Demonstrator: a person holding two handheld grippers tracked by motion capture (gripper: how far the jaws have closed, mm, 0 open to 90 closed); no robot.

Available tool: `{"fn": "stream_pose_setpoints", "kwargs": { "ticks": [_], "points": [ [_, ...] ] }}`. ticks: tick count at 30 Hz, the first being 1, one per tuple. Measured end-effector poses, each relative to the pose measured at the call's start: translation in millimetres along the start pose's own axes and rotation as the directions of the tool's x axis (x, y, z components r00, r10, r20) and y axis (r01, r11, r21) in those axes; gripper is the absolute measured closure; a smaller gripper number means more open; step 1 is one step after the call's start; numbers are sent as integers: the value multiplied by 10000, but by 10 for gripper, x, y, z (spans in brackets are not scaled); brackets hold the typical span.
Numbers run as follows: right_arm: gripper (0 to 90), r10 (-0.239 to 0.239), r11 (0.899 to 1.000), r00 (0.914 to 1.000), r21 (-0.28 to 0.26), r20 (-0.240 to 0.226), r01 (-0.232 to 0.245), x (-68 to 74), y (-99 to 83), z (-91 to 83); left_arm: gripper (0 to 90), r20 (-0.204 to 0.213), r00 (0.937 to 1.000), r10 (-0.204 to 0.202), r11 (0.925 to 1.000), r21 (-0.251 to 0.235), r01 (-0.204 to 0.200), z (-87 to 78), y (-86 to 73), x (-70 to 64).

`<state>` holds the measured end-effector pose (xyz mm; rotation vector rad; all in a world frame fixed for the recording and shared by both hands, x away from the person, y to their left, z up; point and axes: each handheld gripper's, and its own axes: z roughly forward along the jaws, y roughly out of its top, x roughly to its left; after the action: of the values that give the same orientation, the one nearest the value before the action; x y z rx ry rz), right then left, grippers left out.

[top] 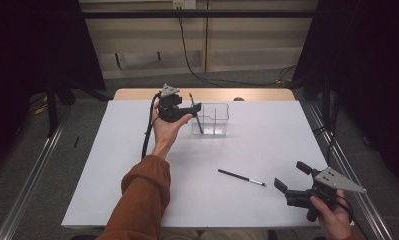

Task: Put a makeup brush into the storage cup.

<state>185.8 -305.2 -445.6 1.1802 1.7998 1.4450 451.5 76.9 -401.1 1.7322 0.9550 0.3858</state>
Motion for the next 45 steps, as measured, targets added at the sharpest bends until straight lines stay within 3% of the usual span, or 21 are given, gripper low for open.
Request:
{"fn": "stream_pose_setpoints", "kwargs": {
  "ticks": [4, 7, 9, 17, 23, 26, 28, 32, 40, 45],
  "points": [
    [2, 48, 10000, 10000, -24, 31, -48, 3, 2, -1, 83, 48, 10000, -4, 10000, 16, 4, -37, 3, -9],
    [2, 44, 10000, 10000, -25, 9, -44, 4, 1, 0, 40, 147, 9995, 286, 9996, -48, -285, -74, -8, -17],
    [2, 37, 10000, 10000, -23, 7, -37, 5, 1, 1, 40, 75, 9989, 462, 9989, -5, -462, -106, -18, -12],
    [2, -26, 10000, 10000, 9, 17, 26, 1, 0, 4, 41, -84, 9986, 518, 9987, 9, -518, -235, -76, -14],
    [2, -17, 10000, 10000, 5, 29, 17, 4, 0, 7, 40, -215, 9956, 914, 9957, -96, -916, -349, -83, -81],
    [2, -14, 10000, 10000, 0, 41, 14, 4, 1, 6, 30, -270, 9955, 907, 9958, -93, -910, -403, -71, -98],
    [2, -7, 10000, 10000, 5, 58, 7, 4, 1, 4, 29, -233, 9926, 1191, 9928, -114, -1194, -448, -76, -114],
    [2, -2, 10000, 10000, 10, 68, 2, 3, 1, 2, 29, -317, 9914, 1272, 9917, -130, -1277, -520, -128, -114],
    [2, -1, 10000, 10000, 2, 39, 1, 7, 2, 4, 31, -452, 9953, 856, 9958, -277, -869, -706, -271, -39],
    [2, -6, 10000, 10000, -3, 41, 6, 10, 3, 6, 32, -660, 9934, 935, 9946, -388, -962, -816, -326, -9]
  ]
}}
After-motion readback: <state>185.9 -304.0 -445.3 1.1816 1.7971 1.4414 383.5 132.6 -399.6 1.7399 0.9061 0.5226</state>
